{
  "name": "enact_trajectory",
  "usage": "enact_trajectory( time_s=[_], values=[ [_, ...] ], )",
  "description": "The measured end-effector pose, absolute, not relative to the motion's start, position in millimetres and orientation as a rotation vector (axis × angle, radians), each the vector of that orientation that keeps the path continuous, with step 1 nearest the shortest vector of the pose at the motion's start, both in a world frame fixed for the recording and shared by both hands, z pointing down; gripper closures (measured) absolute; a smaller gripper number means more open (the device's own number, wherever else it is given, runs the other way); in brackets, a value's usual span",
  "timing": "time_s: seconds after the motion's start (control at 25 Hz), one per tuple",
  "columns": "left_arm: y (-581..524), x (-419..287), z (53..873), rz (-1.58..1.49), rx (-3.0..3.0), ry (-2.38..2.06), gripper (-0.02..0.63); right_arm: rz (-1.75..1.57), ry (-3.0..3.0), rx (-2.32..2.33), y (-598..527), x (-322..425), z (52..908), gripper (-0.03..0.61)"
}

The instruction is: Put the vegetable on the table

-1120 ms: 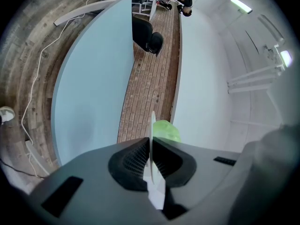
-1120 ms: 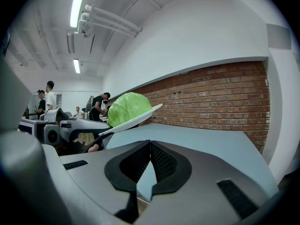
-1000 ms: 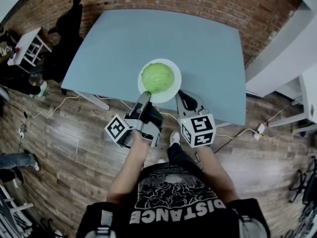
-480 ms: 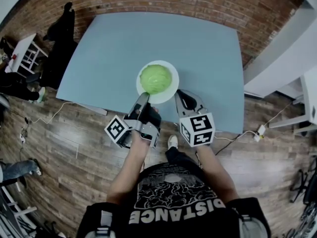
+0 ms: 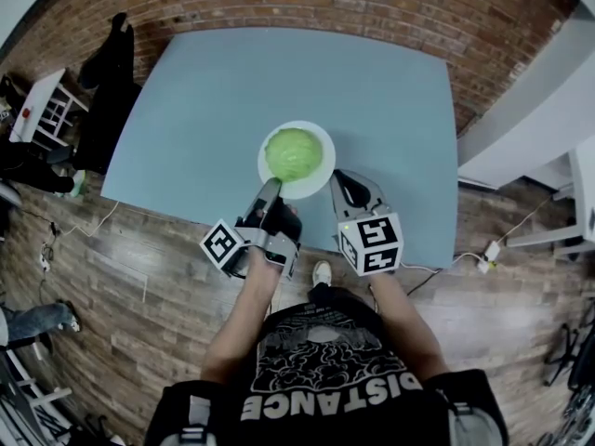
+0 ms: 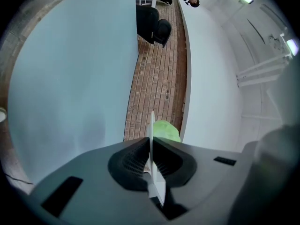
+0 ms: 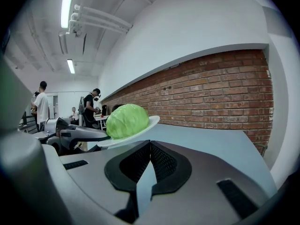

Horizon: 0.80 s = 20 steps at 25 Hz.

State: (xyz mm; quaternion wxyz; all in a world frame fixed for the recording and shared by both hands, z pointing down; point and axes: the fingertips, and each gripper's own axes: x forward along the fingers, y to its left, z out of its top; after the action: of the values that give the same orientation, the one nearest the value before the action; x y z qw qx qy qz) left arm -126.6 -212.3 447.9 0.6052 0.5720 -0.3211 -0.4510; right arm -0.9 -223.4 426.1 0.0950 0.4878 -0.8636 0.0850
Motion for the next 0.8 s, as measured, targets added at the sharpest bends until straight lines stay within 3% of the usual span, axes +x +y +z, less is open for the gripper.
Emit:
enact_trajectory(
  time_s=[0.8],
  values=[
    [-248.5, -113.1, 499.5, -1.001, 1.330, -0.823, 0.598, 0.278, -2.570, 1.409, -264.9, 18.6, 446.6, 0.569]
  ],
)
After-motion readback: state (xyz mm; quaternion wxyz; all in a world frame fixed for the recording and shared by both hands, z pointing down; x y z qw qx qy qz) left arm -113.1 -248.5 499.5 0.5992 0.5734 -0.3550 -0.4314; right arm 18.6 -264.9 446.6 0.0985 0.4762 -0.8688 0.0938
